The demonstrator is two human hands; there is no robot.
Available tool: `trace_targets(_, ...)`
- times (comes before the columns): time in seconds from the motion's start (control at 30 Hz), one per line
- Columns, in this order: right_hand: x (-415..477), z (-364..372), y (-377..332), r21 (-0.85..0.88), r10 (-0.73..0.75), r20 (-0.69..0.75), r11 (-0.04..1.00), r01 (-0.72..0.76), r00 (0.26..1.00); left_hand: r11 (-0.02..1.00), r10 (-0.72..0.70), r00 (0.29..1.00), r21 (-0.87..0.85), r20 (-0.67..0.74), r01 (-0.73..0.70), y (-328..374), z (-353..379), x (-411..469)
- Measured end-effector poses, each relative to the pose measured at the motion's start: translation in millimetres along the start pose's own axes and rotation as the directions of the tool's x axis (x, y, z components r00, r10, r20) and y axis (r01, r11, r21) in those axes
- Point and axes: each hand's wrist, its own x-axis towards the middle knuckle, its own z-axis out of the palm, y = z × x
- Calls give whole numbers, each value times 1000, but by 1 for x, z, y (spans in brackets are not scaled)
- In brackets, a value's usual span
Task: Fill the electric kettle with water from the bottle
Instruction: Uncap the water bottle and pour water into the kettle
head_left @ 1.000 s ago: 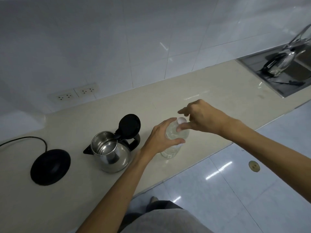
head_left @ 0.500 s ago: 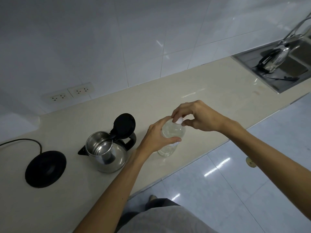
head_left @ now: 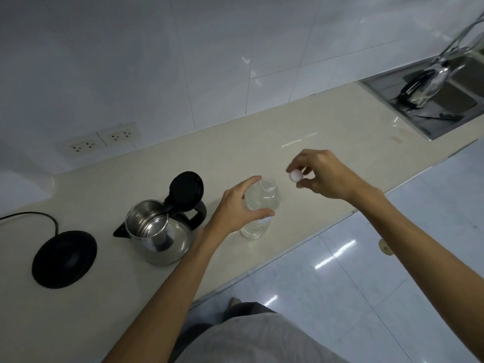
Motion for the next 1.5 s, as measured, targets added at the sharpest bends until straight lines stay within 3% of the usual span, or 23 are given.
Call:
trace_targets(0.17, -26, 102, 53, -64, 309, 228, 951, -303, 923, 1000, 6, 1000, 6, -7, -6, -3, 2, 0)
trace_targets(0.43, -56, 224, 70, 8, 448, 317, 880, -474, 836, 999, 14, 1000, 37, -21, -13, -4, 4, 0)
trace_targets(0.73, -60, 228, 69, 68, 416, 278, 891, -450, 866, 998, 14, 1000, 59, 17, -15, -7, 4, -4)
trace_targets(0.8, -59, 203, 59, 221, 479, 89, 845, -486, 873, 998, -11, 999, 60, 44, 9, -14, 4, -6)
trace_targets(0.87, -60, 170, 40, 467, 560, -124, 762, -450, 819, 997, -54, 996, 63, 66, 50, -28, 7, -9)
trace_targets(0.9, -59, 154, 29, 582, 586, -164, 707, -402, 794, 995, -81, 994, 62, 74, 76, -36, 9, -11)
trace_targets(0.97, -57, 131, 9, 703, 514, -138, 653, -282, 847, 988, -148, 985, 55, 85, 144, -56, 16, -13)
trace_targets(1.03, -51, 124, -4, 713, 376, -73, 667, -216, 924, 977, -211, 974, 44, 79, 208, -73, 23, -14)
trace_targets(1.13, -36, 133, -14, 683, 271, -41, 710, -171, 962, 965, -259, 964, -34, 56, 261, -88, 33, -11)
trace_targets(1.4, -23, 143, -40, 633, 319, -196, 764, -129, 927, 949, -288, 957, -141, -14, 284, -89, 42, -14)
trace_targets(1.5, -29, 147, -65, 623, 294, -191, 773, -116, 937, 951, -286, 958, -127, -28, 280, -92, 29, -42)
